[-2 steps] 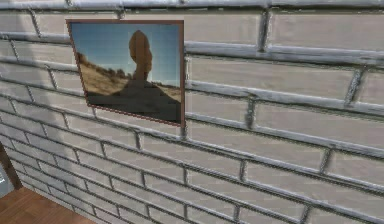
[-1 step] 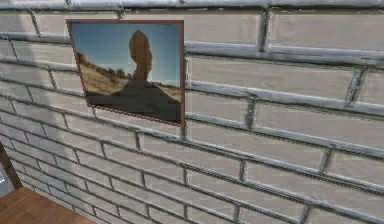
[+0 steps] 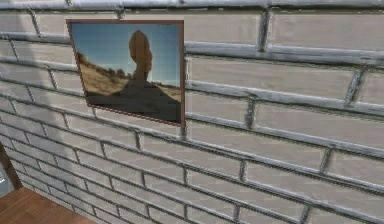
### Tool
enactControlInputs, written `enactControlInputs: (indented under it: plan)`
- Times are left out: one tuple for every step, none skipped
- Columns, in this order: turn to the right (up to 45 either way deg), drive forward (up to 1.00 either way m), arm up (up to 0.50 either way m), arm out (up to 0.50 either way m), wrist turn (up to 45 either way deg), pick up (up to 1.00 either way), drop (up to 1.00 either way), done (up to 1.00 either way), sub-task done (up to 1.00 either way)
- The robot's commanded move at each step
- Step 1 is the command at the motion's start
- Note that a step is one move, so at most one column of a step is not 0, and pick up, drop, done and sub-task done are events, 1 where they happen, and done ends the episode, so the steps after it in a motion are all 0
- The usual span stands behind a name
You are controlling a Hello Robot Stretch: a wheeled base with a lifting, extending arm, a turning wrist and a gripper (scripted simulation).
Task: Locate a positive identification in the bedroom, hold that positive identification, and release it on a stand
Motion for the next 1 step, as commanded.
enactControlInputs:
  plan:
    - [0.0,0.00,0.00,0.00,0.0,0.00,0.00,1.00,0.00]
